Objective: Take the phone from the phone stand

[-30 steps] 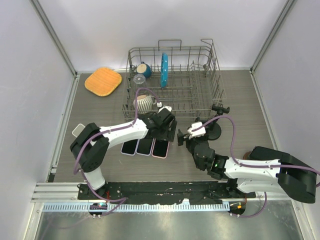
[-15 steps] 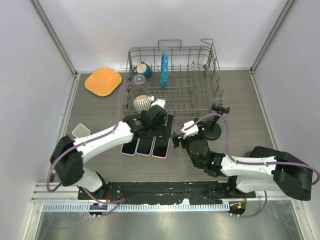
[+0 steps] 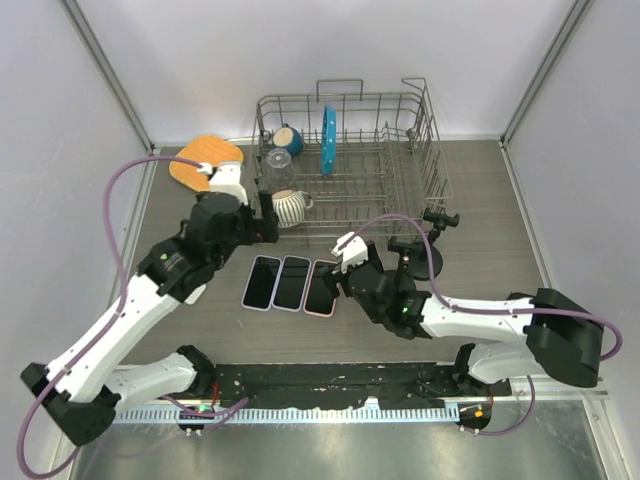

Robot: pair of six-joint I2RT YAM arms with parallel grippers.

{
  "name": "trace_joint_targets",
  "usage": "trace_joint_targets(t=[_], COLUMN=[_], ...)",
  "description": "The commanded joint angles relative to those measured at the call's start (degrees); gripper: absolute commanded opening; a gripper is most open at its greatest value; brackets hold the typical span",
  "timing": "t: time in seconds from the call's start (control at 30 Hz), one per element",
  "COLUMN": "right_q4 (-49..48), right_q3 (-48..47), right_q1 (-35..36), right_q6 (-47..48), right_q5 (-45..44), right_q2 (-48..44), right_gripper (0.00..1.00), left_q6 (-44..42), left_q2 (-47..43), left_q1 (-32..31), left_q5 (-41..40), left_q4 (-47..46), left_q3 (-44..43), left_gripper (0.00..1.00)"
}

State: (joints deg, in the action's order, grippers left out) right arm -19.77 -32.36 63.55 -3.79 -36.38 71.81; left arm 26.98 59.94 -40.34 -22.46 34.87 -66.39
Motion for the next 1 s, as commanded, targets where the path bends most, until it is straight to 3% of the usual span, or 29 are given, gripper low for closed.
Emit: trace_joint_targets(t=[0.0,0.2,0.4,0.67,0.97], right_q4=[9.82,22.64,32.05,34.45,30.15], right_q3=[-4.63,-8.33,-11.76,-13.6,-16.68], right_q1=[-0.27,-0.27,-0.97,-1.23,-1.15], right_q6=[-5.86,-10.88,-16.07,-17.48,-14.84], right_q5=[0.79,-2.01,-4.84,-2.65,3.07], right_q2=[3.85,8.6,13.35,18.35,22.14], right_gripper=[0.88,0.88,0.88,0.88,0.88], left_q6=[-7.02,-11.86,-12.65,-13.71,-14.15], left_q2=[-6.32,-14.84,-19.25,-20.3,-22.41], left_q1=[2.28,2.37,2.37,2.72,4.3], left_q5=[-7.13,-15.24,-16.83,-16.83,-16.48], left_q4=[0.81,-4.97,-9.12,-9.03,-10.08], left_q3=[0.47,7.4,14.97,16.99,18.58], left_gripper=[1.0,1.0,1.0,1.0,1.0])
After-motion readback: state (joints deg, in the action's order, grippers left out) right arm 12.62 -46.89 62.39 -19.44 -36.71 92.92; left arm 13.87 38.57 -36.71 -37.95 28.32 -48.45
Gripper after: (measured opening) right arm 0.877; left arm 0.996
